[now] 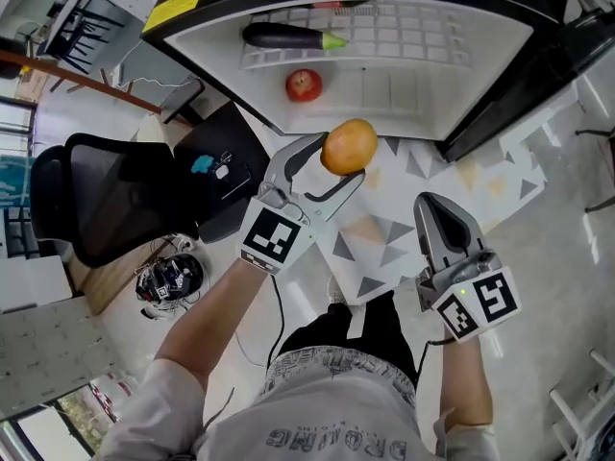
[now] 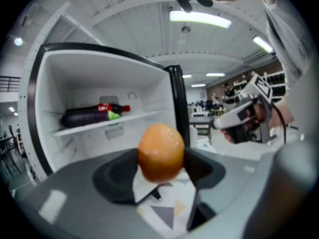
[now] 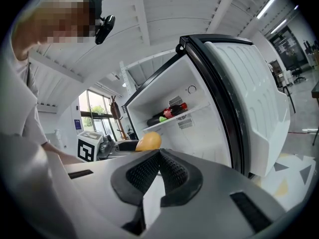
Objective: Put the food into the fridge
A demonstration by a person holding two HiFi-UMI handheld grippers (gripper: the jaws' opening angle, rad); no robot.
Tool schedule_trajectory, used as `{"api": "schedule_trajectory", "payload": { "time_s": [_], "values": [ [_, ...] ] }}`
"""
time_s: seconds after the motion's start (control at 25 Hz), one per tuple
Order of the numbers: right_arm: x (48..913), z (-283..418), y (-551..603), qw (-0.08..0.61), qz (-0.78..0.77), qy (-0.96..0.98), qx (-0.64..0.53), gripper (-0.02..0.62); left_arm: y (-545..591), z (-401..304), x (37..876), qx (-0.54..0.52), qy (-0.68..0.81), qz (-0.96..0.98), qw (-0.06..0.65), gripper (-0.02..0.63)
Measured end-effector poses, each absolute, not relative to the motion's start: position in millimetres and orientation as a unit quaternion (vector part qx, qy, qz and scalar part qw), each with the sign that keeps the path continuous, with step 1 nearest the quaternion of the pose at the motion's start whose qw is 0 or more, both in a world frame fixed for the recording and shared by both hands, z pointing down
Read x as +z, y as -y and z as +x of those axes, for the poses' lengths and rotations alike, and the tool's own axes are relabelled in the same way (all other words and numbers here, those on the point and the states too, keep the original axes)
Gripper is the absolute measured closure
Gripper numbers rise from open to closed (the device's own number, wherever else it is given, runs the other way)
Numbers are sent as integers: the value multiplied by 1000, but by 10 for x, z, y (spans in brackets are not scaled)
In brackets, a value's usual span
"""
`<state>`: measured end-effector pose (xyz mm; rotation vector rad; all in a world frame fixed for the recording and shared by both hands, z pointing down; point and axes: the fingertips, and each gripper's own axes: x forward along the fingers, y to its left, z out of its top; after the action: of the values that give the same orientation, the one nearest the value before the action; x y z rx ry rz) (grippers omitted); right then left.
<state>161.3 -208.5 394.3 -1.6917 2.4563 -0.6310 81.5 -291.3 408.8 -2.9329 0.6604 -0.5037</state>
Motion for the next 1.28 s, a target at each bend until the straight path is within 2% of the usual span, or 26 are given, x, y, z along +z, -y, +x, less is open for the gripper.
{"api": "schedule_trajectory", "payload": {
  "time_s": [1.28],
  "values": [
    [4514,1871,2489,86,-569,-795,-193,594,4084,1486,5372,-316,-166,-925,131,308]
  ]
}}
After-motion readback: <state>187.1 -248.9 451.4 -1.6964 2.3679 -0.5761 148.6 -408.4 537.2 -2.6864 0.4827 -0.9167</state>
